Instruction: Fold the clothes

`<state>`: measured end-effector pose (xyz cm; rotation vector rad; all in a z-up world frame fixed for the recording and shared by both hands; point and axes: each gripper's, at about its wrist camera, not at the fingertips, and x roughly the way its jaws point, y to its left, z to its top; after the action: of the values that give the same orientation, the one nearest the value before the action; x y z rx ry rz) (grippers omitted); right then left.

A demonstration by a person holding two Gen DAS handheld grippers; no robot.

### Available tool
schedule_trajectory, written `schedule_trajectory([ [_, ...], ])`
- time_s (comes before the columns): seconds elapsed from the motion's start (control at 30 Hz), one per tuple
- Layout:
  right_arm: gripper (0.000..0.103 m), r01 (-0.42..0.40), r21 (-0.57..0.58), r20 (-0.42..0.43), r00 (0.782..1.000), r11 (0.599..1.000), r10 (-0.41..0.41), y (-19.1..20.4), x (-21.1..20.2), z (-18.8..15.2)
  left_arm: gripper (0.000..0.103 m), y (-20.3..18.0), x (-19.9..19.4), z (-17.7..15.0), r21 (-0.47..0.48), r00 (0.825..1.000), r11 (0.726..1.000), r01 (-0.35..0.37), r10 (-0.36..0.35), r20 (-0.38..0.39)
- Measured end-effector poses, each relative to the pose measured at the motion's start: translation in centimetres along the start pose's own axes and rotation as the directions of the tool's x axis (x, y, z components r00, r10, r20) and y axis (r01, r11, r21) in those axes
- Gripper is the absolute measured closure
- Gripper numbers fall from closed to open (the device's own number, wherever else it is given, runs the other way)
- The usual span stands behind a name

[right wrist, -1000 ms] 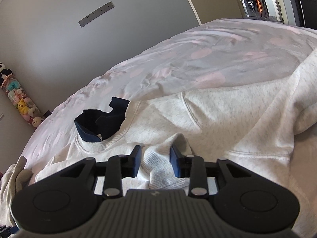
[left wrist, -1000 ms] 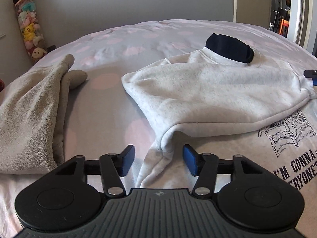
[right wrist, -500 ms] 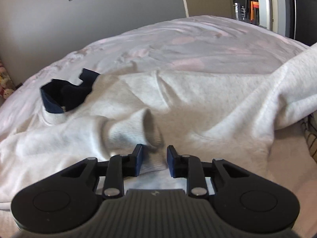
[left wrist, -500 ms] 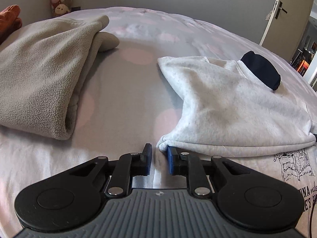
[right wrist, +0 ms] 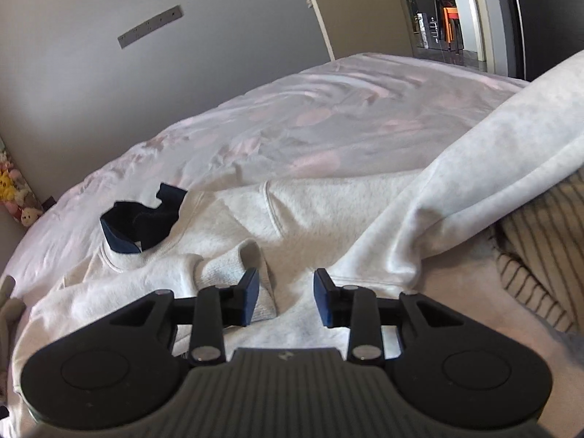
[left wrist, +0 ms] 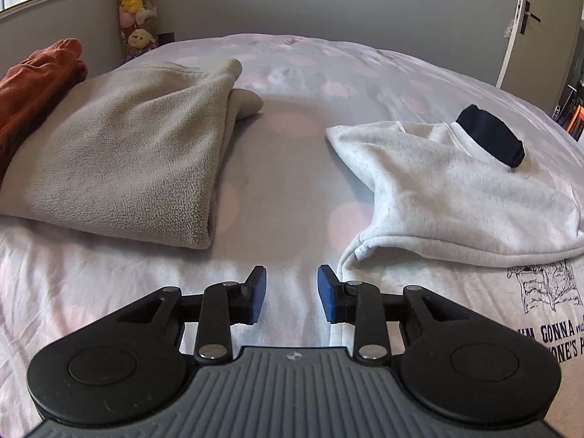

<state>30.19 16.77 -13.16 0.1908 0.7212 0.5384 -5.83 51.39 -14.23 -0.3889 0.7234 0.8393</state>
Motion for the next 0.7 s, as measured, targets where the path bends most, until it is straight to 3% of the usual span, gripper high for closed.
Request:
schedule_trajectory([
  [0.1, 0.063, -0.006, 0.054, 0.022, 1.000, 0.998, 0.005, -2.7, -4.3, 1.0, 0.058, -1.2, 0.1, 0.5, 0.030, 0.999, 0.999, -0.012, 0.011, 0.032],
  [0.27, 0.063, 0.084, 0.148, 0.034, 0.995, 0.985, -0.090, -9.9, -11.6, 4.2, 0.057, -3.5, 0.5, 1.2, 0.084, 0.997, 0.996, -0.029, 0.022, 0.081],
  [0.47, 0.060, 0.212, 0.239, 0.114, 0.963, 0.948, -0.245, -17.2, -19.3, 10.8, 0.057, -5.9, 1.1, 2.0, 0.153, 0.993, 0.987, -0.050, 0.032, 0.117],
  [0.57, 0.045, 0.213, 0.316, 0.140, 0.953, 0.925, -0.267, -19.8, -20.8, 13.6, 0.057, -6.2, 1.5, 2.1, 0.159, 0.994, 0.986, -0.050, 0.033, 0.107],
  [0.7, 0.045, 0.256, 0.424, 0.135, 0.931, 0.869, -0.340, -22.8, -20.3, 15.9, 0.057, -6.3, 1.6, 2.4, 0.144, 0.995, 0.989, -0.037, 0.022, 0.100],
])
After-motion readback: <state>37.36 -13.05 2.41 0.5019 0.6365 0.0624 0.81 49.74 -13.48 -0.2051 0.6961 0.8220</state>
